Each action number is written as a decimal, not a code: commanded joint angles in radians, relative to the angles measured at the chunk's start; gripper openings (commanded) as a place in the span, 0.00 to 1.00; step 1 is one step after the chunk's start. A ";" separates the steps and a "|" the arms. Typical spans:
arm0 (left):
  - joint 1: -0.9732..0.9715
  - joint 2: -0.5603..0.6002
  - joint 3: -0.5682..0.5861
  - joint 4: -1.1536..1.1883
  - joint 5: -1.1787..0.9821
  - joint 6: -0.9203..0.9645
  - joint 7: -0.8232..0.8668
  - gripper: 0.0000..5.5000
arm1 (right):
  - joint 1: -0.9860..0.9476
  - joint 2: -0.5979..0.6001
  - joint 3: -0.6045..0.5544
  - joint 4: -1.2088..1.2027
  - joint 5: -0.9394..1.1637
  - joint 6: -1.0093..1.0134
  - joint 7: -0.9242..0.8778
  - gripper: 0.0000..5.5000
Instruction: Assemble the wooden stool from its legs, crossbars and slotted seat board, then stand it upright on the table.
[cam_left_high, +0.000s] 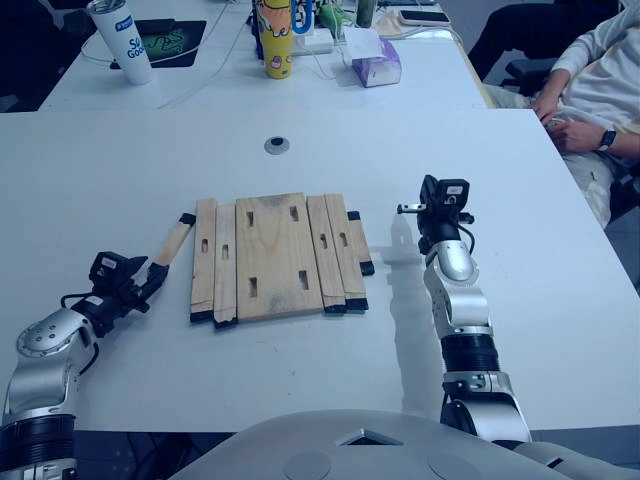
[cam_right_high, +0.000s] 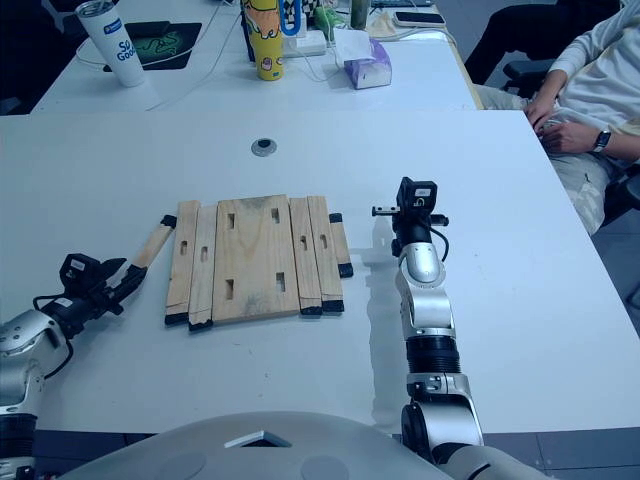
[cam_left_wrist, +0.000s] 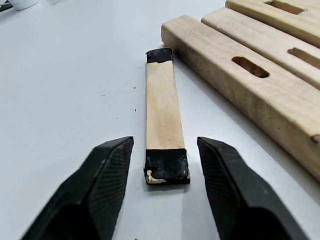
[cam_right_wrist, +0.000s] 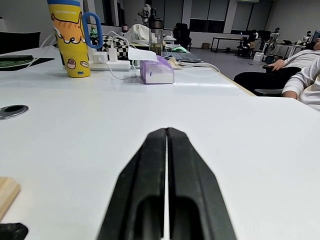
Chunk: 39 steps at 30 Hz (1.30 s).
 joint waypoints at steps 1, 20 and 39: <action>-0.009 -0.003 -0.018 0.024 0.016 0.006 0.004 0.45 | -0.009 -0.001 -0.001 0.003 -0.006 0.002 -0.001 0.00; -0.033 -0.054 -0.013 0.002 -0.019 0.091 0.073 0.25 | -0.033 -0.006 0.003 0.010 -0.006 0.005 0.007 0.00; -0.290 -0.291 -0.260 -0.333 -0.087 0.020 0.155 0.25 | -0.229 0.065 -0.168 -0.262 1.014 0.936 0.187 0.29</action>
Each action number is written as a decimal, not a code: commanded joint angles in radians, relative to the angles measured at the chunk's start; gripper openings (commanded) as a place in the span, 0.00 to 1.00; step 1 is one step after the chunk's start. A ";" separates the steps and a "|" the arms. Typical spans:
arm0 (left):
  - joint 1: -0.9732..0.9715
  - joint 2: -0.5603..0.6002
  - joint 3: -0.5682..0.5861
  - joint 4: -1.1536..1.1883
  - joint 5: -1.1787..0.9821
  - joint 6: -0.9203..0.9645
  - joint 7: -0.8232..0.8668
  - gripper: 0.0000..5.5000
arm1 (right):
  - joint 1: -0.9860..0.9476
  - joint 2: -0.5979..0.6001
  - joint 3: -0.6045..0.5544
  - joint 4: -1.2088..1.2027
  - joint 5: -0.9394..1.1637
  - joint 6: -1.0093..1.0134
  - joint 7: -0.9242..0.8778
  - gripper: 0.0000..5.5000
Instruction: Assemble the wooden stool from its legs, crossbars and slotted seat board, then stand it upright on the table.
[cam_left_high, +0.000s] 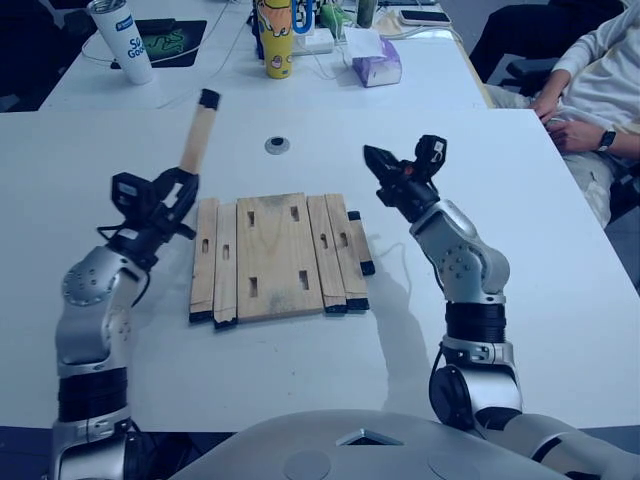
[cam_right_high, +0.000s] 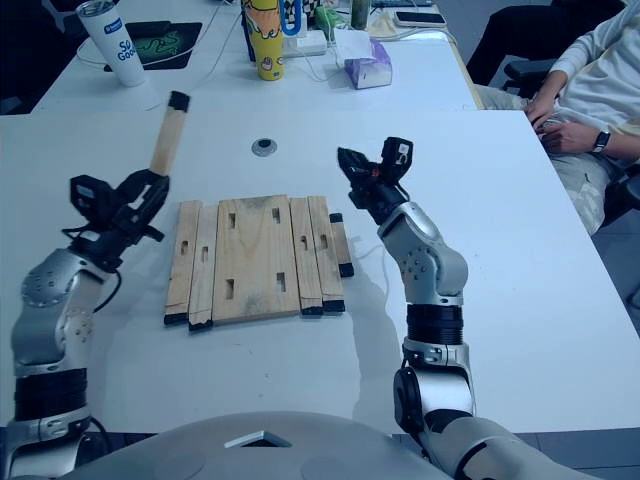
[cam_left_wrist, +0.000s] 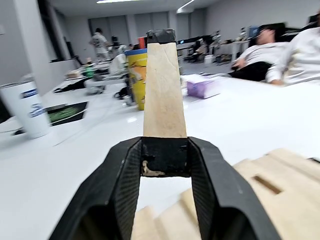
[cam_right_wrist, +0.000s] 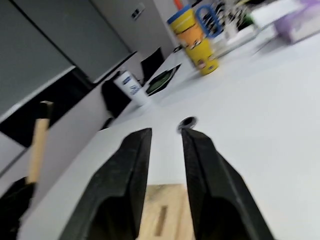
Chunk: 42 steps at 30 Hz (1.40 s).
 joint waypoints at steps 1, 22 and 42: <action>-0.025 -0.073 -0.140 -0.033 0.010 -0.010 -0.032 0.25 | -0.040 0.028 -0.063 -0.056 0.267 0.226 -0.058 0.32; 0.021 -0.124 -0.303 -0.002 0.124 -0.094 -0.042 0.25 | -0.112 0.011 -0.093 0.047 0.363 0.242 -0.163 0.55; 0.015 -0.132 -0.311 0.029 0.148 -0.124 -0.043 0.25 | -0.151 0.007 -0.113 0.071 0.382 0.243 -0.169 0.11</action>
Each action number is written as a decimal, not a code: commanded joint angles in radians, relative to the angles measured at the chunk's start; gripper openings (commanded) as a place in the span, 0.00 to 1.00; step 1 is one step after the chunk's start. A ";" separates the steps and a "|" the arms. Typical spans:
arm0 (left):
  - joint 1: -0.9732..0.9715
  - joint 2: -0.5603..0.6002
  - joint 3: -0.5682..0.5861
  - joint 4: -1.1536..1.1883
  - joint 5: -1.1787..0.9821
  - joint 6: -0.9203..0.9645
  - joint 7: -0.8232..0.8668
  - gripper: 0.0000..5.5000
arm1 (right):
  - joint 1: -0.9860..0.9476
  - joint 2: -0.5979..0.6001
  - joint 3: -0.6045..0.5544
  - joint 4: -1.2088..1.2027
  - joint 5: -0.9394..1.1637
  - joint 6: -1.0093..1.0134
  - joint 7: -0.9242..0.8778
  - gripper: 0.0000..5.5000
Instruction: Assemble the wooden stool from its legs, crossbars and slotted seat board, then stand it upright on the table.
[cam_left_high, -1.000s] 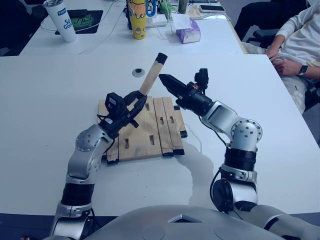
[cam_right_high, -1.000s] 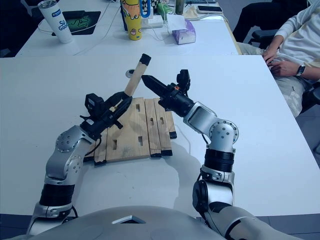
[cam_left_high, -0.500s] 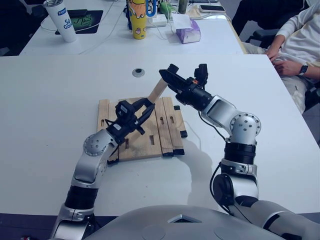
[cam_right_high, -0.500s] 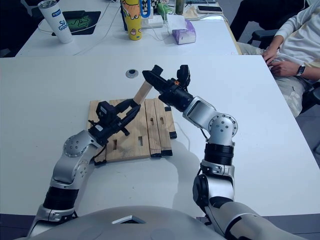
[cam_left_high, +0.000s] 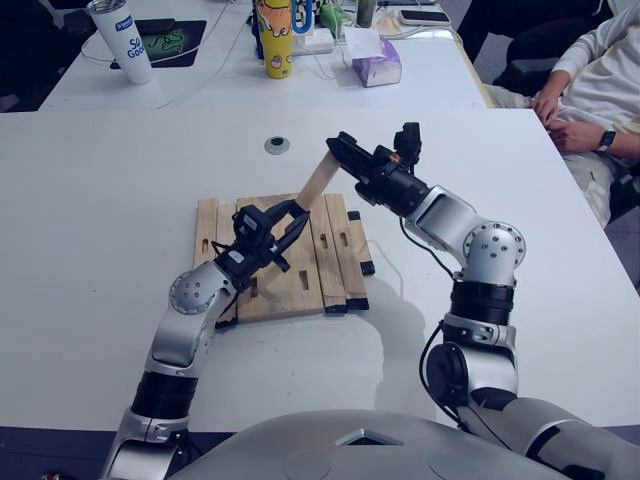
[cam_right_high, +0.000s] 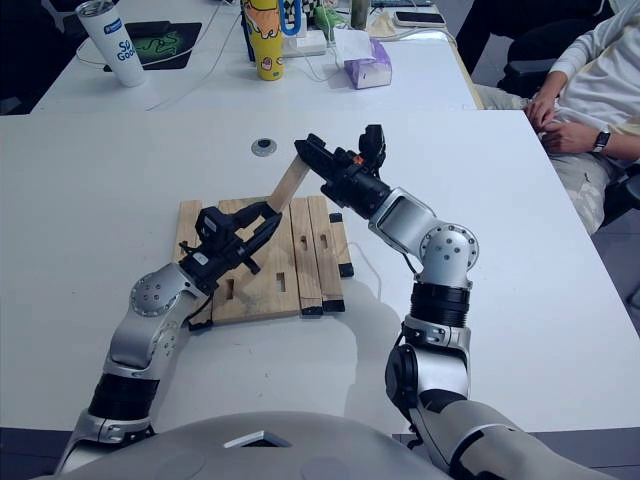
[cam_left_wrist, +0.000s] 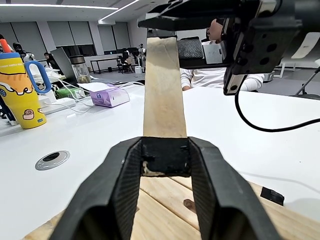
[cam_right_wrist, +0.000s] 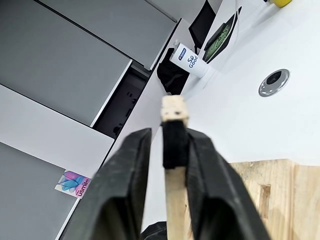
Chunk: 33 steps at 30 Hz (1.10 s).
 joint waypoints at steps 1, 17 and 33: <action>-0.004 -0.002 -0.006 0.002 0.011 0.006 0.002 0.25 | -0.031 -0.006 -0.003 0.002 0.012 0.002 0.001 0.09; 0.012 -0.033 0.082 -0.009 -0.064 0.015 0.045 0.42 | 0.023 -0.057 0.052 -0.066 -0.170 -0.145 0.051 0.08; 0.072 -0.009 0.307 -0.090 -0.128 0.154 0.223 0.13 | 0.449 0.099 0.253 -0.543 -0.423 -0.362 -0.097 0.08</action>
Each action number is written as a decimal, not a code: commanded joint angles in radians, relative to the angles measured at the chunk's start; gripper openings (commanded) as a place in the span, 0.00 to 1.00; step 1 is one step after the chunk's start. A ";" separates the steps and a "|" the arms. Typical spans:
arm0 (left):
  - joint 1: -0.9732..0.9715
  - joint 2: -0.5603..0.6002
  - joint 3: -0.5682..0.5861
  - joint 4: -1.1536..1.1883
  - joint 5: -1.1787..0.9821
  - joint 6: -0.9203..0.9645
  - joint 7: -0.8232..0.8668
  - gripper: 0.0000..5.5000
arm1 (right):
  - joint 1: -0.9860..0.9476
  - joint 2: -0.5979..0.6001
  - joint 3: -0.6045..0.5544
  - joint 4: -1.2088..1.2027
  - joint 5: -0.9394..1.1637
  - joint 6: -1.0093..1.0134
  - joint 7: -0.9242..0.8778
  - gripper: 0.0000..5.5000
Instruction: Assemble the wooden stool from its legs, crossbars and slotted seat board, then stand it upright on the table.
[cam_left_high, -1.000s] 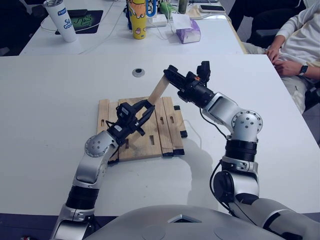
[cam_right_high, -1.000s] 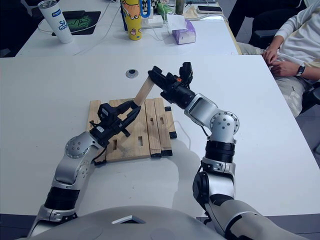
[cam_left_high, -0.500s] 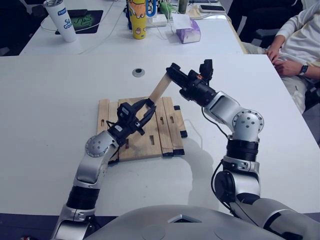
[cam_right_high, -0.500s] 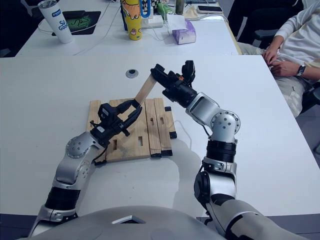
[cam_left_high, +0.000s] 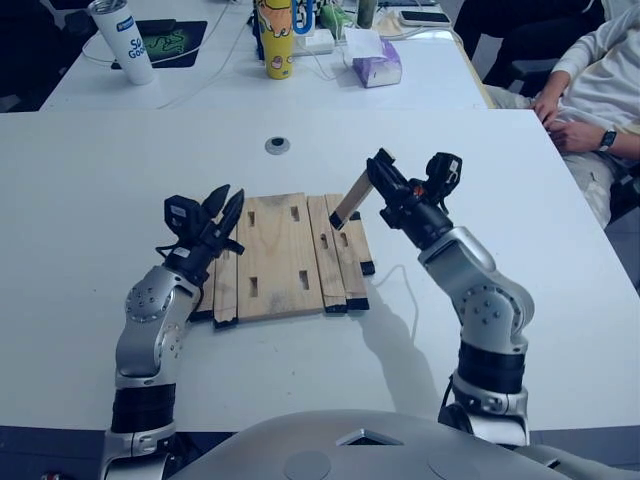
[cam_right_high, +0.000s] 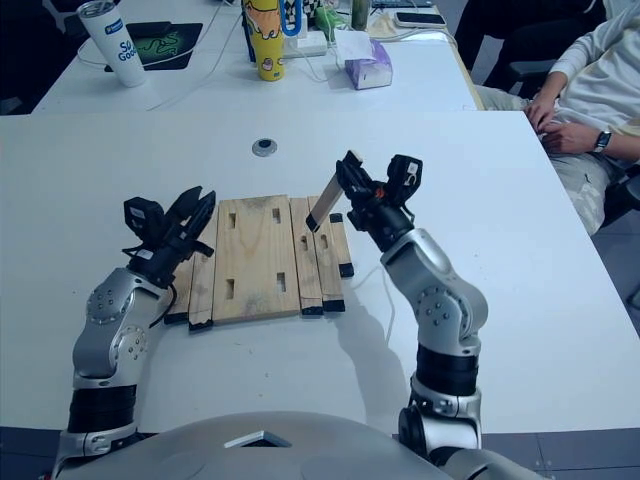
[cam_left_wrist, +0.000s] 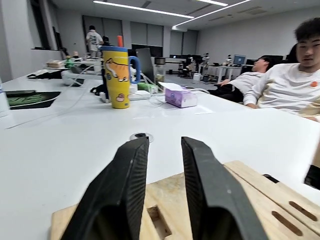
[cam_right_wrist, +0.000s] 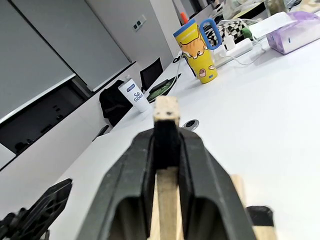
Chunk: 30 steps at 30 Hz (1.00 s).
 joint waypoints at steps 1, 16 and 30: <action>0.013 0.014 0.051 -0.048 -0.004 0.072 0.055 0.10 | 0.079 0.125 0.024 -0.065 -0.007 -0.071 -0.086 0.08; -0.035 0.022 0.092 -0.032 -0.006 0.205 0.119 0.00 | 0.176 0.204 0.183 0.100 -0.107 -0.385 -0.113 0.08; -0.019 -0.028 0.080 -0.025 0.019 0.153 0.153 0.00 | 0.095 0.144 0.216 0.228 -0.191 -0.421 -0.080 0.08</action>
